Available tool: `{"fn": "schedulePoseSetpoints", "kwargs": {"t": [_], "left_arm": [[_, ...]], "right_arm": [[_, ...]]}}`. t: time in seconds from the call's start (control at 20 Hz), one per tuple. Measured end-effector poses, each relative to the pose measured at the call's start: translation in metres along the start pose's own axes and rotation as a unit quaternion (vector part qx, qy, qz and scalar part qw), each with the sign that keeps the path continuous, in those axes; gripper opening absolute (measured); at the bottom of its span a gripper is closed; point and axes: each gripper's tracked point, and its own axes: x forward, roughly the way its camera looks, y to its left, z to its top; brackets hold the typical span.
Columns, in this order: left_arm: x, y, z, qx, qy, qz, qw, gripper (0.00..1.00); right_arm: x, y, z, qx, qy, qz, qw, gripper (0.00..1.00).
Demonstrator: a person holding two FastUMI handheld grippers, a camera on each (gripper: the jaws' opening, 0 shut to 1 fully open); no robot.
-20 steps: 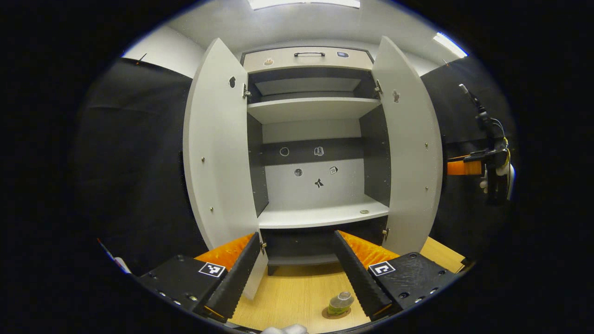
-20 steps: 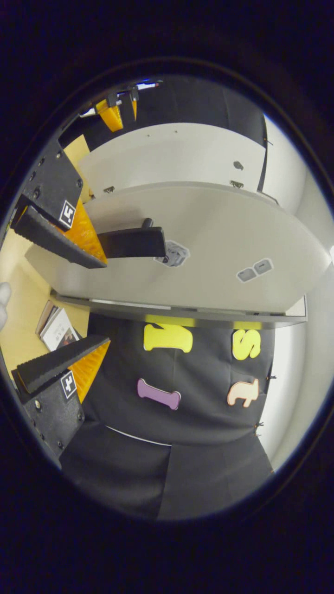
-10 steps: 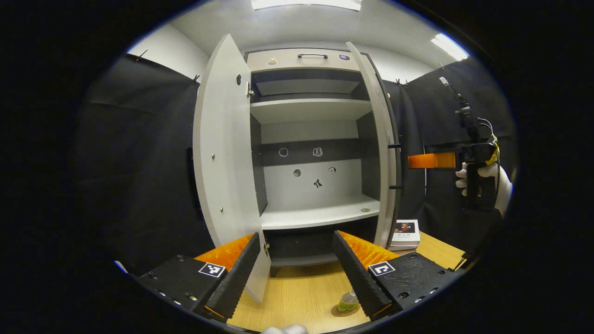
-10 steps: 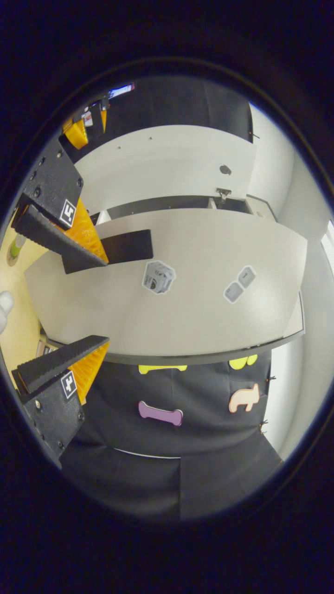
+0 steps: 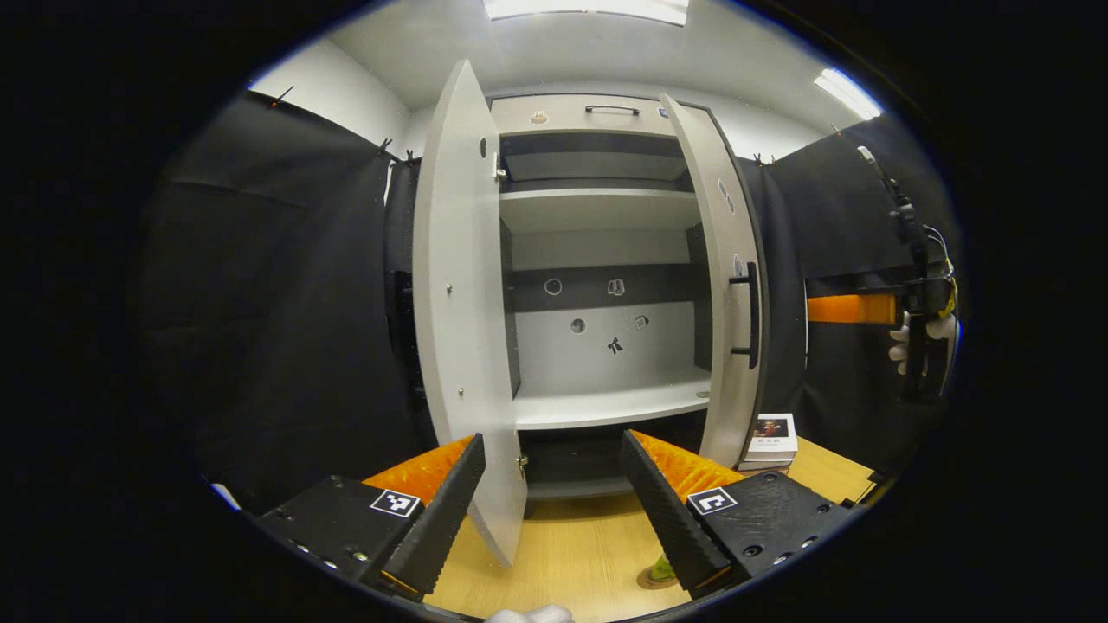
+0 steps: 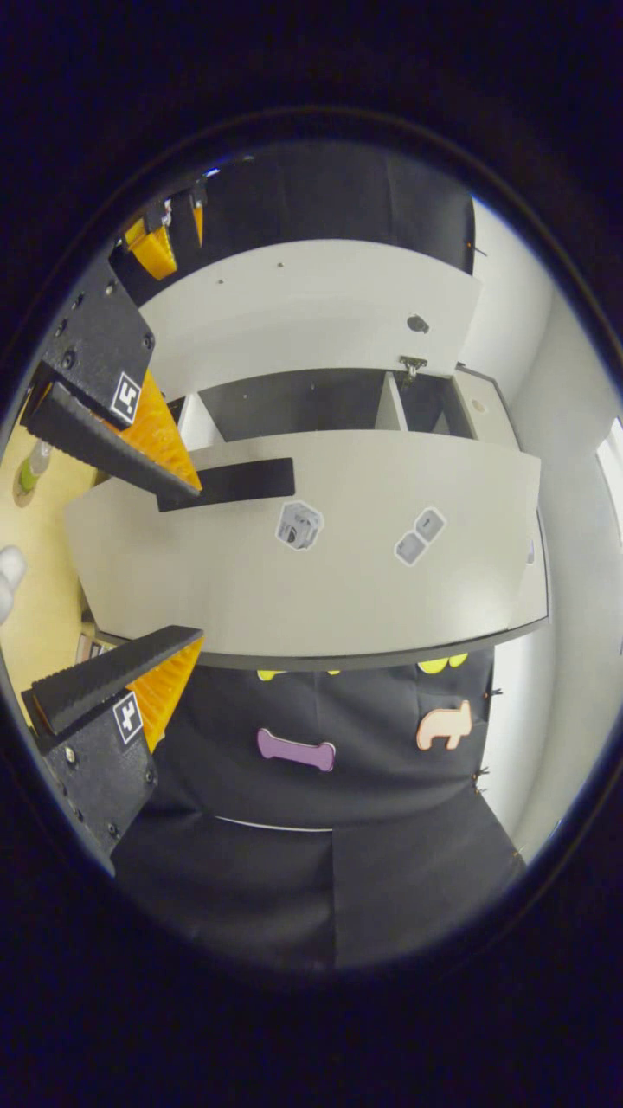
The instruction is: Grasp the bottle in the cabinet with the left hand and place it on the coaster, then close the right door with the right hand and the left door with the left hand.
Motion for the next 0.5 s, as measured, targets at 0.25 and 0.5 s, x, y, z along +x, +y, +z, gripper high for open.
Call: {"fn": "schedulePoseSetpoints", "kwargs": {"t": [0.25,0.5], "left_arm": [[0.011,0.057,0.0,-0.01,0.004,0.038,0.999,0.96],[0.017,0.134,0.004,0.008,-0.002,0.1,0.995,0.96]], "right_arm": [[-0.026,0.012,-0.022,0.019,0.003,-0.02,1.0,0.95],[-0.042,0.02,-0.051,0.03,0.033,-0.025,0.999,0.95]]}}
